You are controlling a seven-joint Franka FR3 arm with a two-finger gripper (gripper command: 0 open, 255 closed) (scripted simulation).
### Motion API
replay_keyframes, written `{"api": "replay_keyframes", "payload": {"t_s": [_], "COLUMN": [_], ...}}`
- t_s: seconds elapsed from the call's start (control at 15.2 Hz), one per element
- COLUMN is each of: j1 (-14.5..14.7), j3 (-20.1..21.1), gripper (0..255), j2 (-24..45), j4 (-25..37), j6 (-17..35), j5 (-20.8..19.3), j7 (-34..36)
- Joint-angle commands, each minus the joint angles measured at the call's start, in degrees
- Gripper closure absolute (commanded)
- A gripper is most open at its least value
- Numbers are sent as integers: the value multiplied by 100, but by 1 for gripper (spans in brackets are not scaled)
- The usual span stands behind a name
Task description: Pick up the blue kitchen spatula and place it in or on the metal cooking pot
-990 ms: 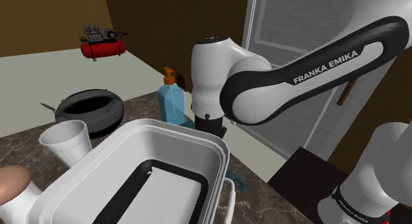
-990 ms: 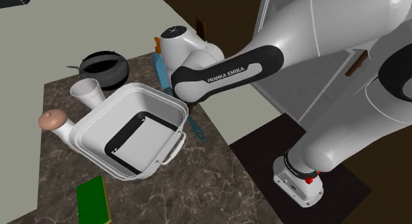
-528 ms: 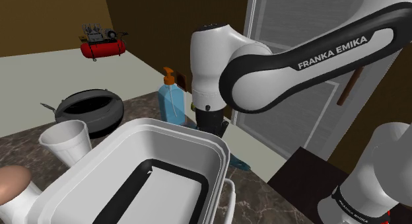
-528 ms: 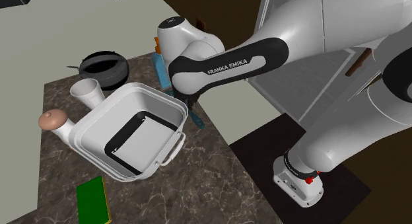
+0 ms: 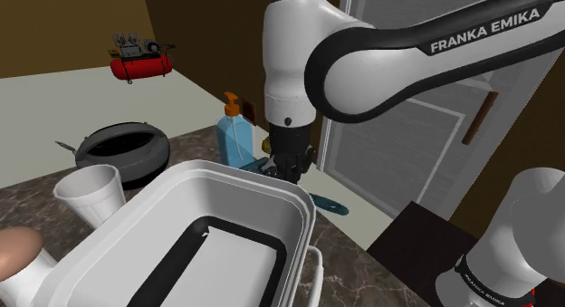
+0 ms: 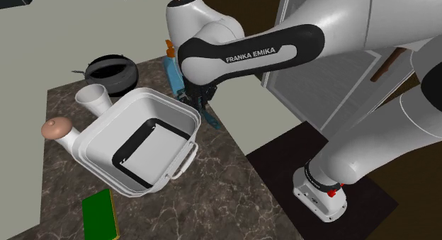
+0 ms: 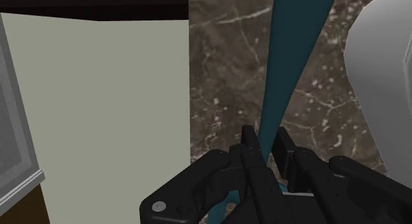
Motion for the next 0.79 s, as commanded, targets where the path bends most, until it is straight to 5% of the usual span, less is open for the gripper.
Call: {"api": "replay_keyframes", "payload": {"t_s": [0.0,0.73], "j1": [34,12], "j3": [31,-31], "gripper": [255,255], "j2": [-26,-111], "j4": [206,975], "j6": [-136,-984], "j5": [15,16], "j7": [23,16]}}
